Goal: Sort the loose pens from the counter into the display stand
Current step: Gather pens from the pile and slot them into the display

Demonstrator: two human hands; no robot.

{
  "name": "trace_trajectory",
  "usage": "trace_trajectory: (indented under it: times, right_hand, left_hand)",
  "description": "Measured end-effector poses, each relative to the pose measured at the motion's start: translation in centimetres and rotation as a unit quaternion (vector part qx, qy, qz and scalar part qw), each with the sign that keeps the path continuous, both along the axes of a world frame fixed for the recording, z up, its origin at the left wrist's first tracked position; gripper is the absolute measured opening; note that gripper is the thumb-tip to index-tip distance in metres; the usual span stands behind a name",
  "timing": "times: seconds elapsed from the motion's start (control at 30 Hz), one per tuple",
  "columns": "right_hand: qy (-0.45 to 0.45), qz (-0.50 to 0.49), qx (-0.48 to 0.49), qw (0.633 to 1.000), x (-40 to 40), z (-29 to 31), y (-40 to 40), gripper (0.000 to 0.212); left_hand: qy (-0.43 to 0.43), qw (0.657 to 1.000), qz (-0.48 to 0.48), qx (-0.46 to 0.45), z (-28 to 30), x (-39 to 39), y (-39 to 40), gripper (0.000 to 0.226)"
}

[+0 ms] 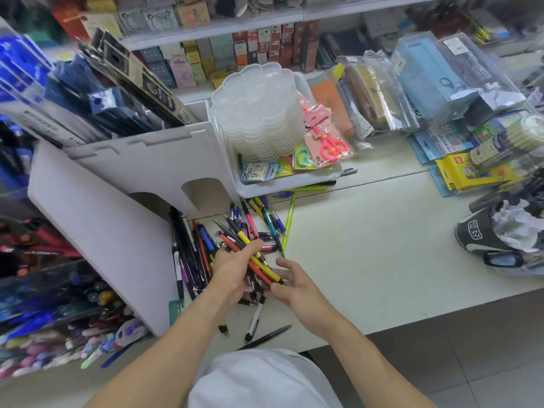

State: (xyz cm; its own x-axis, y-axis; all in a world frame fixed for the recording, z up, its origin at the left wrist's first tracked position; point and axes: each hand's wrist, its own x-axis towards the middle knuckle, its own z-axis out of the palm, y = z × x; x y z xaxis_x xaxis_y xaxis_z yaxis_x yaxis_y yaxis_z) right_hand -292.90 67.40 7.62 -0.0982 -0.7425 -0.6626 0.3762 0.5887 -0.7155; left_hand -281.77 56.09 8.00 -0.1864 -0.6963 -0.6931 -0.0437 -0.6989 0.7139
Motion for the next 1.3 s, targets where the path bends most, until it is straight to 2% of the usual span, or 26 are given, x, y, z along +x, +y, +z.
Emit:
trace_trajectory:
  times: [0.07,0.13,0.2,0.3,0.37,0.47,0.53,0.63,0.7,0.8,0.87,1.03,1.13,1.2,1.3]
  right_hand:
    - [0.053,0.004,0.005,0.999,-1.3,0.4,0.1,0.039]
    - [0.065,-0.047,-0.006,0.997,-2.3,0.8,-0.2,0.036]
    - [0.047,-0.067,-0.028,0.996,-2.6,1.0,-0.8,0.044]
    - [0.051,-0.024,-0.060,0.997,-1.9,0.6,-1.6,0.058]
    - [0.088,0.015,-0.073,0.993,-1.6,-0.1,-1.4,0.053]
    - [0.063,0.006,-0.079,0.995,-1.5,-0.8,-0.2,0.033]
    - [0.040,-0.007,-0.079,0.996,-1.6,-1.0,0.6,0.027]
    - [0.059,0.000,-0.081,0.995,-1.9,-1.3,1.7,0.022]
    - [0.083,0.008,-0.084,0.993,-2.0,-1.2,2.0,0.024]
    - [0.095,0.014,-0.083,0.992,-2.3,-1.0,2.0,0.040]
    - [0.096,0.008,-0.068,0.993,-2.5,-0.8,1.9,0.040]
    - [0.137,-0.058,-0.069,0.987,-3.2,0.4,0.9,0.021]
    - [0.100,-0.133,-0.067,0.984,-5.2,2.0,0.0,0.017]
    - [0.090,-0.107,-0.059,0.988,-6.4,3.3,-0.4,0.018]
    - [0.100,0.019,-0.061,0.993,-5.9,4.5,-0.9,0.020]
  left_hand:
    - [0.013,0.999,-0.029,0.015,0.4,0.5,-0.4,0.018]
    - [0.039,0.990,-0.129,0.048,1.2,0.9,-0.2,0.021]
    - [0.060,0.966,-0.236,0.088,1.7,1.1,0.5,0.023]
    - [0.068,0.929,-0.340,0.126,1.9,1.4,2.1,0.020]
    - [0.056,0.922,-0.361,0.130,1.6,1.7,2.8,0.022]
    - [0.061,0.922,-0.354,0.143,1.1,2.6,3.5,0.025]
    - [0.094,0.917,-0.353,0.161,1.1,3.0,3.9,0.024]
    - [0.119,0.915,-0.343,0.177,1.2,3.6,4.0,0.024]
    - [0.126,0.913,-0.341,0.187,1.3,4.0,4.1,0.044]
    - [0.124,0.917,-0.328,0.192,1.6,4.2,4.5,0.056]
    - [0.109,0.930,-0.303,0.181,1.7,4.2,4.7,0.051]
    - [0.091,0.955,-0.252,0.129,2.0,4.1,4.1,0.033]
    - [0.079,0.968,-0.223,0.089,2.3,4.0,4.1,0.036]
    - [0.069,0.971,-0.217,0.076,2.5,3.9,4.2,0.038]
    - [0.066,0.974,-0.200,0.084,2.8,3.6,4.4,0.042]
